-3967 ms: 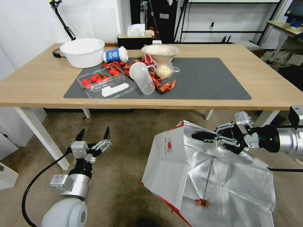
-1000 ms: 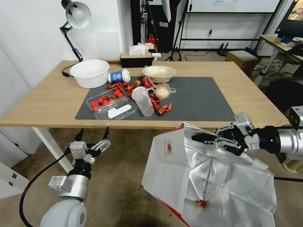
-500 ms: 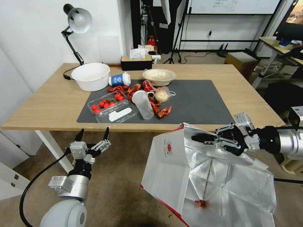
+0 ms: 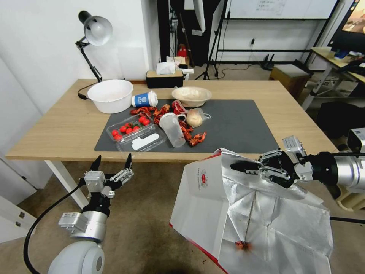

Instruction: Pick up the food delivery bag from the floor and place it on the table.

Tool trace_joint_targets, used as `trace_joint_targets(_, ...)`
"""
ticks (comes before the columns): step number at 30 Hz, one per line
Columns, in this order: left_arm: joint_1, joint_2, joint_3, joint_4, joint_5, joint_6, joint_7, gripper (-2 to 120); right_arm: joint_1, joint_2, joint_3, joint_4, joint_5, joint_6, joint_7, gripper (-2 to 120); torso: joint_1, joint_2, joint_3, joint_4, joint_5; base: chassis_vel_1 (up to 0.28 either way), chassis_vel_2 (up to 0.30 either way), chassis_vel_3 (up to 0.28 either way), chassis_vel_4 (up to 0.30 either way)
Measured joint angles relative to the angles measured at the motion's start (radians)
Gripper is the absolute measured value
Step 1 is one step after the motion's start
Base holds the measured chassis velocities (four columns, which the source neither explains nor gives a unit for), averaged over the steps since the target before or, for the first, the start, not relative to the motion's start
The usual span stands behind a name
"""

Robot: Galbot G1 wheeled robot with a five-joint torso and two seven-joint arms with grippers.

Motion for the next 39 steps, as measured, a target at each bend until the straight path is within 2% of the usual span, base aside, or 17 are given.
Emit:
trace_joint_targets(5,0.002,0.000,0.001,0.002,0.002,-0.004,0.001,100,0.000,0.002,0.000,0.000,0.000,0.000,0.000,0,0.013,0.028,0.016,0.0001,0.0000,0.000,0.000,0.000,0.000)
trace_joint_targets(9,0.004,-0.001,0.002,0.000,0.004,0.001,-0.001,100,0.000,0.003,0.000,0.000,0.000,0.000,0.000,0,0.015,0.035,0.020,0.0000,0.0000,0.000,0.000,0.000,0.000)
trace_joint_targets(24,0.003,0.001,0.002,0.002,0.005,-0.002,0.000,100,-0.003,0.002,0.007,0.021,0.023,-0.001,0.028,0,0.014,0.031,0.018,0.0000,0.0000,0.000,0.000,0.000,0.000)
trace_joint_targets(39,0.005,0.000,0.001,0.008,0.007,-0.007,0.002,100,0.042,-0.021,0.090,0.027,0.180,-0.018,0.065,0,0.012,0.027,0.015,0.0001,0.0000,0.000,0.000,0.000,0.000)
